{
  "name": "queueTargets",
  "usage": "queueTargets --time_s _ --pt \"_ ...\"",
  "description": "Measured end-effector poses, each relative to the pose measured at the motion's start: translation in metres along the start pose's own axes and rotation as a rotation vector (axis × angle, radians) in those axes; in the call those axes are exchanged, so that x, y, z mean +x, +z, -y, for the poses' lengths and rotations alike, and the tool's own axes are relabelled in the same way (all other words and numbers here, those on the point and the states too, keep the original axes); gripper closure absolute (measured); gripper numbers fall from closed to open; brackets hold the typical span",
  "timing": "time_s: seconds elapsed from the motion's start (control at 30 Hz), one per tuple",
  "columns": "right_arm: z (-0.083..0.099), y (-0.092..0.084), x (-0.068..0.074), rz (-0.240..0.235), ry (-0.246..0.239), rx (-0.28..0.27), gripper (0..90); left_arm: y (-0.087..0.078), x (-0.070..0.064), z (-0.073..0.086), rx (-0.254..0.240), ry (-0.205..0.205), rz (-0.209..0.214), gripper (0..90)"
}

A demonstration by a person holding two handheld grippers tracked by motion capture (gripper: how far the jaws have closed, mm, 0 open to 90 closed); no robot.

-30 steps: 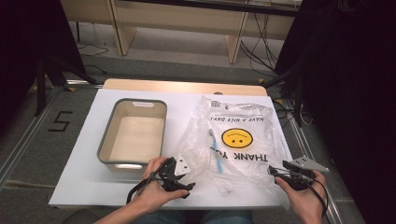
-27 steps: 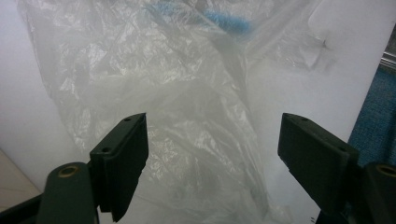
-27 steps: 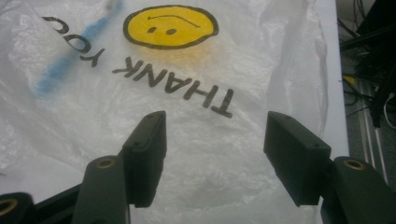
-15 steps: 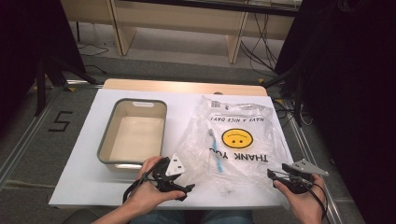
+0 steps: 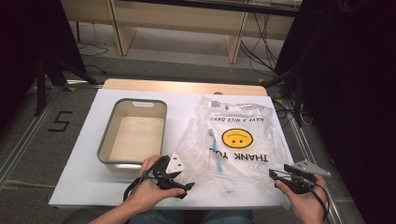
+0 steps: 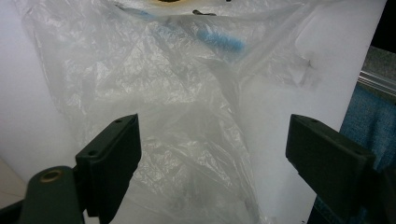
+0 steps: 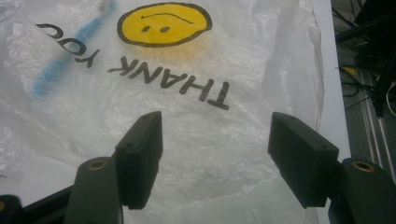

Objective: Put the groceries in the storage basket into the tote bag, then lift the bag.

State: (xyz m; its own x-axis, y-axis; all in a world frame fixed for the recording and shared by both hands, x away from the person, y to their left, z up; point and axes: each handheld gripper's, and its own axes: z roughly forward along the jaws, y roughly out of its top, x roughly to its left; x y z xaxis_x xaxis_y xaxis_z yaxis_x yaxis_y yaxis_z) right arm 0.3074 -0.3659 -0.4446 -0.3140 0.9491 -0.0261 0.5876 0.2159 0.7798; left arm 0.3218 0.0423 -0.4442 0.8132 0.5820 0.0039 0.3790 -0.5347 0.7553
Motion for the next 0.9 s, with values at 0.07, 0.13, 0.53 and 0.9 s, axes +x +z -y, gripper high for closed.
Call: queueTargets --time_s 0.07,0.13,0.53,0.9 --pt "0.000 0.000 0.000 0.002 -0.001 -0.001 36.5 0.000 0.000 0.000 0.001 0.000 -0.001 18.1" --pt "0.000 0.000 0.000 0.002 -0.001 0.001 36.5 0.000 0.001 0.000 0.001 0.002 -0.004 18.2" --pt "0.000 -0.005 -0.002 0.002 0.010 0.002 36.0 0.004 -0.001 0.001 0.032 0.017 -0.038 19.9" --pt "0.013 -0.012 -0.005 -0.021 0.022 0.033 33.6 0.009 -0.001 0.002 0.063 -0.020 -0.070 23.1"
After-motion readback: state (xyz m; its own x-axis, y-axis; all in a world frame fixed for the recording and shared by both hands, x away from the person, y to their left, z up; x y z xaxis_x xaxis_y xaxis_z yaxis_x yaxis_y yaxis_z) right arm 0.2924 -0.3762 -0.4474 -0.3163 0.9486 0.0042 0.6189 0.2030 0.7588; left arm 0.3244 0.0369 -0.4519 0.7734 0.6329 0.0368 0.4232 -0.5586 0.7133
